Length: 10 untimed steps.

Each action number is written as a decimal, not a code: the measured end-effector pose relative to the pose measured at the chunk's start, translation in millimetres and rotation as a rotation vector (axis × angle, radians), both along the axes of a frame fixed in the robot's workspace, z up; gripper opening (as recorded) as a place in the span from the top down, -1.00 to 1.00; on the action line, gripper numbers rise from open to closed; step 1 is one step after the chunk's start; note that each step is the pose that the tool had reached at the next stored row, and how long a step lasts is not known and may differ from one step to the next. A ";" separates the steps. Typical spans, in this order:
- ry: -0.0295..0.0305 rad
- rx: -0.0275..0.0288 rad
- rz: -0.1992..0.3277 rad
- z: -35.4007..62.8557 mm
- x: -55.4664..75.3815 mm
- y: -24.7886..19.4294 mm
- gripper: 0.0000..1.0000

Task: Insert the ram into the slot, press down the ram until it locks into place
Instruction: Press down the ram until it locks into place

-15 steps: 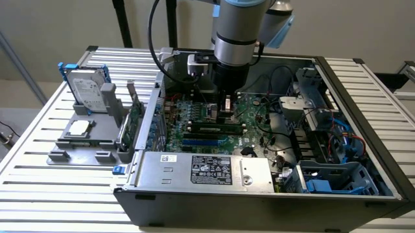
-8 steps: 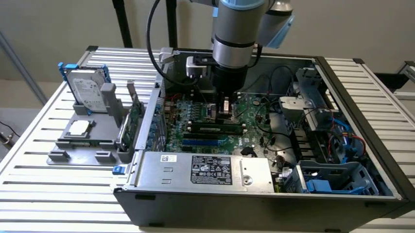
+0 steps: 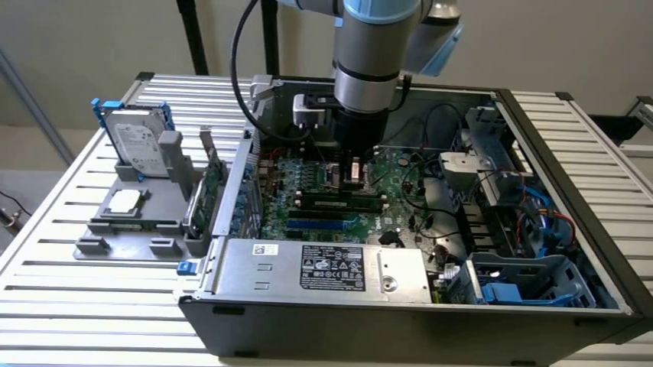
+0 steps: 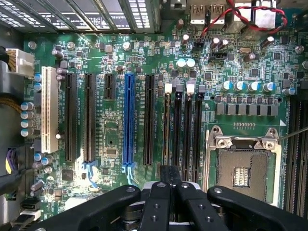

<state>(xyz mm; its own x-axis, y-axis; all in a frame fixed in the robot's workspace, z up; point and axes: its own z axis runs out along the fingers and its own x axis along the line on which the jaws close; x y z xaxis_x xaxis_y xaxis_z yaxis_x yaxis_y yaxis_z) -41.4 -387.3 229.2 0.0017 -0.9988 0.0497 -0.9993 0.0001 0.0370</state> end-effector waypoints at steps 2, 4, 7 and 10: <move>0.0000 0.0005 0.000 -2.7 0.0 0.0 0.79; -0.0001 0.0006 0.000 -4.2 0.0 0.1 0.79; 0.0010 0.0022 0.000 2.5 0.0 0.3 0.79; 0.0029 0.0013 0.000 16.2 0.2 0.2 0.79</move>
